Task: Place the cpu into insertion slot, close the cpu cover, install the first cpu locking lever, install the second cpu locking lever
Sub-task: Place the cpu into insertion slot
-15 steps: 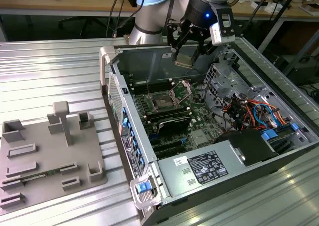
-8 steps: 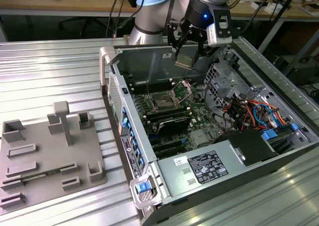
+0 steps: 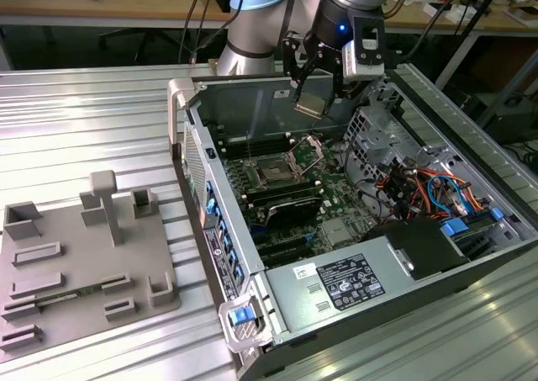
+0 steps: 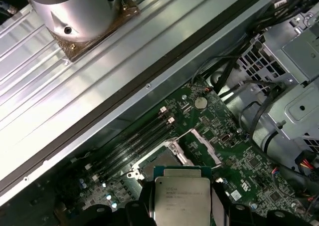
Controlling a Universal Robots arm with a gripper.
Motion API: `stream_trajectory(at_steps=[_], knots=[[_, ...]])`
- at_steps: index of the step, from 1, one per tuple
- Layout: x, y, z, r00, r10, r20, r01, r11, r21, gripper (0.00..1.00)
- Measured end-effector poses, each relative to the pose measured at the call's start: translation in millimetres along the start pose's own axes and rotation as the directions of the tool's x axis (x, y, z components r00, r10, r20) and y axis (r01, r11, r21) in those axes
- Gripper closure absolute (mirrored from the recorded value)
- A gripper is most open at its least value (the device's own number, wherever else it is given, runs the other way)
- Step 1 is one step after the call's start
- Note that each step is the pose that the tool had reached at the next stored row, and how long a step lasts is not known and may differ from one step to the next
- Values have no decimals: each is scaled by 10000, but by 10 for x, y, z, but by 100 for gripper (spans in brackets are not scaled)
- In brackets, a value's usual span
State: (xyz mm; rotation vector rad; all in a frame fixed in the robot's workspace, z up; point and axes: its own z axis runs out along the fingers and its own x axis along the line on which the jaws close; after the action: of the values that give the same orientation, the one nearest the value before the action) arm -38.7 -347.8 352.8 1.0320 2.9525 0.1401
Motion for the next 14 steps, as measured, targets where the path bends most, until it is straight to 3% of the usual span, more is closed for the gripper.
stream_trajectory(at_steps=[4,14], knots=[[0,-1,5,9990,452,40,-452,9990,-8,45],[0,-1,6,9987,498,44,-498,9988,-11,45]])
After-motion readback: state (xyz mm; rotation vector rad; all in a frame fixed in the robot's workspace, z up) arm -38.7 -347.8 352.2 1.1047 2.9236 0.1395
